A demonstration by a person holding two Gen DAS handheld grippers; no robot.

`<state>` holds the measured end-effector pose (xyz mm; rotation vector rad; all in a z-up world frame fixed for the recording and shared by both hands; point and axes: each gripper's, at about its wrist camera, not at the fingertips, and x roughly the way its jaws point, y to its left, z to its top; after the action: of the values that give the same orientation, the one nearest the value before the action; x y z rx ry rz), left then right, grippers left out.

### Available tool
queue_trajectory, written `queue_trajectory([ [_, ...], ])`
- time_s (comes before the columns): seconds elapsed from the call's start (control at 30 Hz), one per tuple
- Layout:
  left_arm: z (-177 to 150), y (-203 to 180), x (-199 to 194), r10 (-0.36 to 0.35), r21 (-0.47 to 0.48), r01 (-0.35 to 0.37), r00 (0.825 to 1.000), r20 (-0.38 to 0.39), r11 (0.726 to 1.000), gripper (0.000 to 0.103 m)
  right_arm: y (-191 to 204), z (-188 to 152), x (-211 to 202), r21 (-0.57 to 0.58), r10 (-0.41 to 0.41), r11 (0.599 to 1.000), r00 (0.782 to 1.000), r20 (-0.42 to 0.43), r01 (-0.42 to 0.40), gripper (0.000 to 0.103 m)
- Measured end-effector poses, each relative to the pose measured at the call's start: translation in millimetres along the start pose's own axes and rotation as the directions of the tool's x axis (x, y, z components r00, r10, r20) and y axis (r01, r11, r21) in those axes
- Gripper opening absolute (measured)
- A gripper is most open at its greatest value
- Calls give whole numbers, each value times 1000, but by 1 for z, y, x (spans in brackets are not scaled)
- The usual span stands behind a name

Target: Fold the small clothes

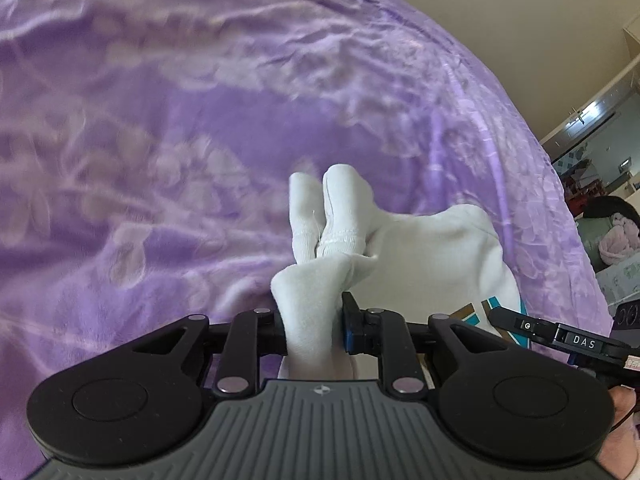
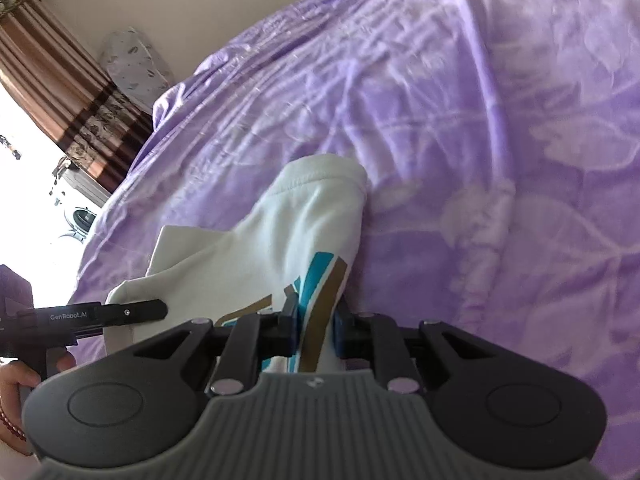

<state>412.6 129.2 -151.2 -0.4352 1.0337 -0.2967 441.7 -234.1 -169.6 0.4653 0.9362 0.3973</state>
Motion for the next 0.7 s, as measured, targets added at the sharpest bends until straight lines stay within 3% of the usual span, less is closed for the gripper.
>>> queue_trajectory([
  [0.2, 4, 6, -8, -9, -30, 9, 1000, -2, 1000, 35, -10, 0, 11, 24, -22, 999, 1000, -11, 22, 22],
  [0.33, 3, -1, -37, 70, -20, -69, 996, 53, 997, 39, -2, 2, -12, 8, -95, 995, 995, 30, 95, 28],
  [0.43, -7, -16, -67, 140, -5, -141, 983, 122, 990, 39, 8, -2, -42, -14, -140, 990, 988, 69, 141, 28],
  [0.7, -71, -84, -119, 179, 102, -193, 975, 130, 976, 38, 62, -70, -119, -180, -198, 960, 974, 109, 215, 28],
])
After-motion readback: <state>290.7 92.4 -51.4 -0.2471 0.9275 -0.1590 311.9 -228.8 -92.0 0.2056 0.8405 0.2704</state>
